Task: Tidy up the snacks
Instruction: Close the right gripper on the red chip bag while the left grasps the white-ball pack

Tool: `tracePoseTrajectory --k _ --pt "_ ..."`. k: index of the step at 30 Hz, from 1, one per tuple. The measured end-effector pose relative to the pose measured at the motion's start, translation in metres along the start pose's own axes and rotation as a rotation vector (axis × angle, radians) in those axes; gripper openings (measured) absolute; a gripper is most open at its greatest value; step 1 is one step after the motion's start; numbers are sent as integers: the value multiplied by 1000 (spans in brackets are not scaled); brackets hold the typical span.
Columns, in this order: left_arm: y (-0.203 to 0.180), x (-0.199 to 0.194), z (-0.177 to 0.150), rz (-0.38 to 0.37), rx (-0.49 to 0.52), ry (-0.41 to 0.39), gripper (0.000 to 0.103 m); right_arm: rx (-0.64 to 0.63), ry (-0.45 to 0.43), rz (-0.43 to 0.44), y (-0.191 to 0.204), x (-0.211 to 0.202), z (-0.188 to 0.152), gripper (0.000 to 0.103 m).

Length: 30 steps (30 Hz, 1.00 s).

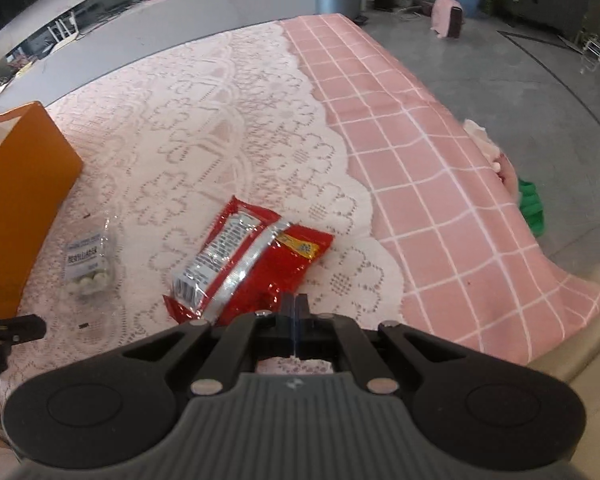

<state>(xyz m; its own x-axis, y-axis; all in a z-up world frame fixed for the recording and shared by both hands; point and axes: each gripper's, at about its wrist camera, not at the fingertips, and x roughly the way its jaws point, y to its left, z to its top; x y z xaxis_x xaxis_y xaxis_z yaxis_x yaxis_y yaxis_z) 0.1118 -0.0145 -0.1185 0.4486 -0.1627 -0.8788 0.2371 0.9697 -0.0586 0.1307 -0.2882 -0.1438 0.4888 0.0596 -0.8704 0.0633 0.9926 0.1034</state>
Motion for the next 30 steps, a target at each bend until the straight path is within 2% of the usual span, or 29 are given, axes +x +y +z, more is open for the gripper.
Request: tracePoseTrajectory --k 1,2,3,5,7,9,11,16,19,27,30 --pt "2 -4 0 -8 -14 -17 7 3 -1 3 0 -1 -1 3" --pt "3 -7 0 -18 -32 -35 20 7 -2 6 1 -1 -2 6" --pt "6 -8 0 -36 -55 -52 26 12 -4 14 1 -1 -1 10" --pt "7 -10 2 -65 -89 -78 50 31 -7 31 4 -1 -1 37" --pt "8 -11 4 -77 -119 -105 60 61 -11 44 7 1 1 45" --pt "8 -10 6 -79 -141 -118 65 88 -2 51 11 6 5 59" --pt "10 -8 9 -84 -169 -123 70 122 10 46 15 14 9 84" --pt "16 -1 12 -85 -209 -124 73 221 67 20 19 36 21 91" --pt "18 3 13 -85 -219 -119 73 242 102 -5 22 50 25 91" --pt "19 10 15 -92 -213 -105 75 110 159 -56 42 73 37 92" --pt "18 11 15 -105 -203 -112 79 68 169 -74 46 77 38 92"
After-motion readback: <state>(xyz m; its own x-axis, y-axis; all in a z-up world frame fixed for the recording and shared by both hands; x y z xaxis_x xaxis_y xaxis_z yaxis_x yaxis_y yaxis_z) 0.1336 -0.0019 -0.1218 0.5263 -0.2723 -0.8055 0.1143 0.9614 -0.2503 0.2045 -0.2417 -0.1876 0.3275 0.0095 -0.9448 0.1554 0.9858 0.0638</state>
